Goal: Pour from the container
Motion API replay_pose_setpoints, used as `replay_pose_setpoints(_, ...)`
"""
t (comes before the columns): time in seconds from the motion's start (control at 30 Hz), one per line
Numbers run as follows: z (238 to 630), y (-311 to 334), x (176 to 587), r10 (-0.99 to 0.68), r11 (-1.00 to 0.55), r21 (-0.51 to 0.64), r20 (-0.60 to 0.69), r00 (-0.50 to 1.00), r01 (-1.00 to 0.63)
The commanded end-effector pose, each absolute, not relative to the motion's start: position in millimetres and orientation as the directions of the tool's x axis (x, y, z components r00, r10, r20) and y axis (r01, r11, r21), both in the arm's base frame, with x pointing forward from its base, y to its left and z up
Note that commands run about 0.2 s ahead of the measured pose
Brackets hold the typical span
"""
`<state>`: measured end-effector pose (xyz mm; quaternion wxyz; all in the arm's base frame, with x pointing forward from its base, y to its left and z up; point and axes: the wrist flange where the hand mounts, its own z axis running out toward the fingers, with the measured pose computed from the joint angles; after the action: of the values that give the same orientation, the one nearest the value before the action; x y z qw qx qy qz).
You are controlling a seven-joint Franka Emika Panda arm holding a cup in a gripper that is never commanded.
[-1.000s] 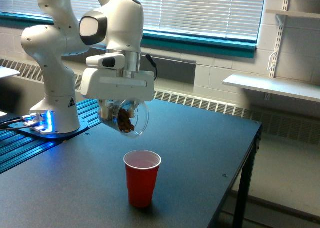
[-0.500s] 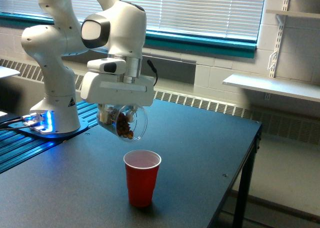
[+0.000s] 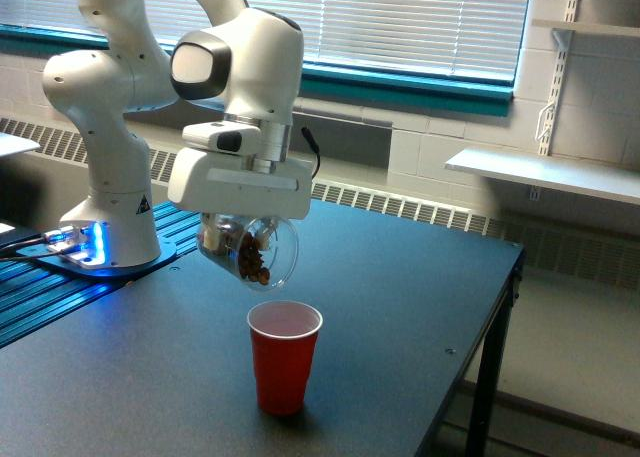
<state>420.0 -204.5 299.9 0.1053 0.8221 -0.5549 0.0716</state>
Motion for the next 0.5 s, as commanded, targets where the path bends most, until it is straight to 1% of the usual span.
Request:
replay_pose_setpoints(0.03,298,-198,427,-0.888,-0.377,0.117,0.236,0.394,-0.919)
replay_pose_setpoints(0.5,285,-192,431,-0.880,-0.390,0.159,0.224,0.418,-0.907)
